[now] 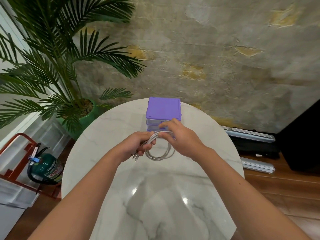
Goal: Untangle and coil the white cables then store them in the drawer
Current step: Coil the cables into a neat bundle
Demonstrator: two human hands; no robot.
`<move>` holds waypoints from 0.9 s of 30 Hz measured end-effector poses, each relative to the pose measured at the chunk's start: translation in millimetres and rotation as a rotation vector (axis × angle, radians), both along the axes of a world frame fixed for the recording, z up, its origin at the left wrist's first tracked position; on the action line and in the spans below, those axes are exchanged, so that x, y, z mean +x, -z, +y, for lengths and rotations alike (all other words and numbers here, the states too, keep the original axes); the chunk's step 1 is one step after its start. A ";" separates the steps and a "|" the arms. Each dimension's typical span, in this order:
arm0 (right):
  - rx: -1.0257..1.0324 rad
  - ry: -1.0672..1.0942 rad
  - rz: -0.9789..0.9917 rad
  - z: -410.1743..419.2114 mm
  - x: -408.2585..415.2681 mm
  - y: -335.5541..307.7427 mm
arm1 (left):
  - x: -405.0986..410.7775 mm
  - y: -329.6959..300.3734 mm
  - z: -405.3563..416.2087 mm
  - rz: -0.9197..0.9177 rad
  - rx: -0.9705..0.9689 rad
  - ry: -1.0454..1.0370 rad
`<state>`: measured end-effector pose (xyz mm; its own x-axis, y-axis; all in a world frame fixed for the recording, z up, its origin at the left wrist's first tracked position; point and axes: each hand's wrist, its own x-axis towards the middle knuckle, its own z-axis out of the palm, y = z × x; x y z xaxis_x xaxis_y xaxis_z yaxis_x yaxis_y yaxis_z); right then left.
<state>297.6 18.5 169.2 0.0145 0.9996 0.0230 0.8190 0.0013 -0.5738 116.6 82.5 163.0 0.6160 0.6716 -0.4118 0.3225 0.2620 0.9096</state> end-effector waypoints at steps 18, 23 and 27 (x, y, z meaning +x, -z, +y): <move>-0.185 0.155 0.421 4.9 -6.2 12.7 | -5.6 12.7 -7.6 -0.044 -0.040 -0.041; -0.219 0.054 0.489 6.4 -4.7 6.3 | -5.0 15.2 -3.8 -0.063 -0.148 -0.159; -0.095 0.102 0.484 9.2 -8.6 14.3 | -0.4 15.6 -3.8 -0.080 -0.201 -0.181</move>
